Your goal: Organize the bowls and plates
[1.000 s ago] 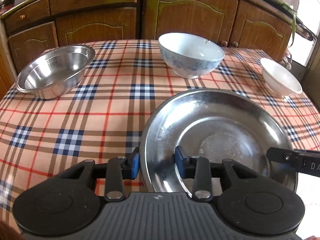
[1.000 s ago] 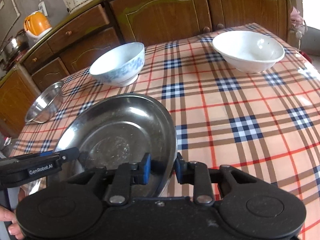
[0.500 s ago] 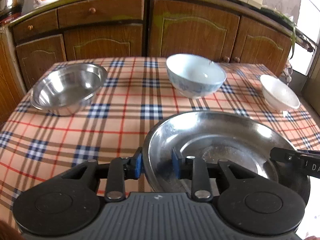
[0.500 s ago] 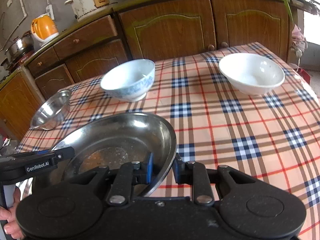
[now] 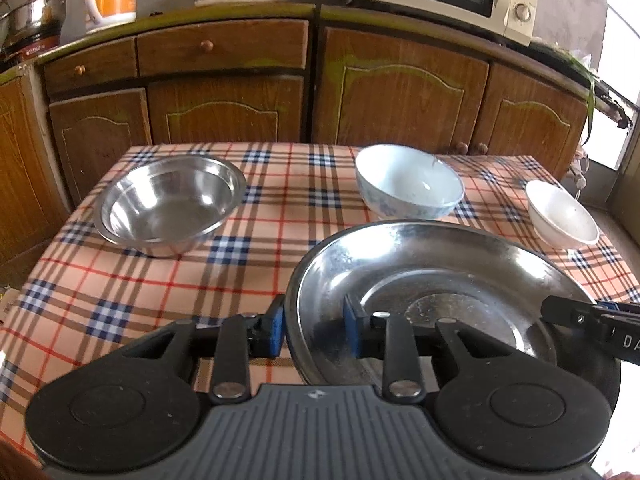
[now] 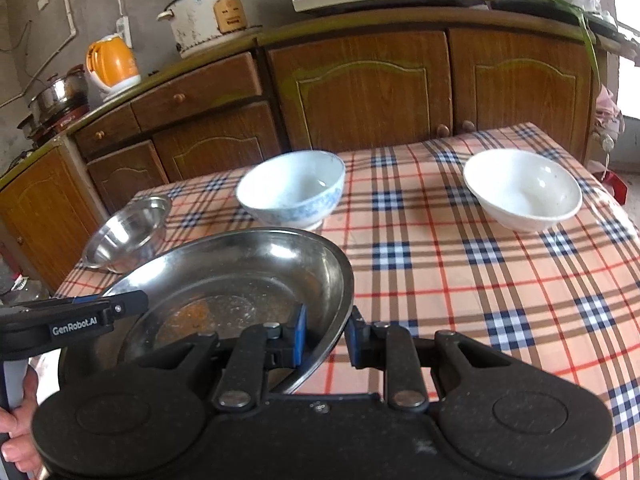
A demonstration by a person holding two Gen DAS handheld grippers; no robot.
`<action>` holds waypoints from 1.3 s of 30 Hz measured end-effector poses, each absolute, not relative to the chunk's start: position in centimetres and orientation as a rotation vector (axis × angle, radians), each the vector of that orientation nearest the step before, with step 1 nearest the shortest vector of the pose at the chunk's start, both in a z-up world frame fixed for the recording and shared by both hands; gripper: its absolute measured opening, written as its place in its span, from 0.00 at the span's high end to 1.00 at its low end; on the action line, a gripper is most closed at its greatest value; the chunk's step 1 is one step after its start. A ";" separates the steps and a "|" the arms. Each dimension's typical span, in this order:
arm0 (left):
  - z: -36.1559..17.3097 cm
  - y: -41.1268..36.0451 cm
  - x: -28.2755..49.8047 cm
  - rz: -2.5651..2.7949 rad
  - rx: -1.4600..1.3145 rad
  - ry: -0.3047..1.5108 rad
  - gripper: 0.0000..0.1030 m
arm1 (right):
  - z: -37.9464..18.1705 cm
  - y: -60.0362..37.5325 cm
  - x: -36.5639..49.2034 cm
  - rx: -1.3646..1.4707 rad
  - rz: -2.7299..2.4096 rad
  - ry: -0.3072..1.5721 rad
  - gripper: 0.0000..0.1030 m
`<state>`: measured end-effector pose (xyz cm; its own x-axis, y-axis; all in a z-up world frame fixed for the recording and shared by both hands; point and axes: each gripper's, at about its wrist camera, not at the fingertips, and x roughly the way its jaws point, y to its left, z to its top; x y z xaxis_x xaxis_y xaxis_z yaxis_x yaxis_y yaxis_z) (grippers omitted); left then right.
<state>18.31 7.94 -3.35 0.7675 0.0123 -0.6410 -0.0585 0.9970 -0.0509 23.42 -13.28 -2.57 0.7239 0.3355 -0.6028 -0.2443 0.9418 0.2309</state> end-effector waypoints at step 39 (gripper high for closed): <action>-6.2 8.0 21.2 0.043 -0.070 0.713 0.72 | -6.3 -12.1 25.9 0.062 0.310 0.589 0.73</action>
<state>21.22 8.01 -6.18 0.7559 0.0155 -0.6545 -0.0633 0.9968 -0.0494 25.88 -12.15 -6.29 0.7864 0.3056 -0.5368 -0.2701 0.9517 0.1460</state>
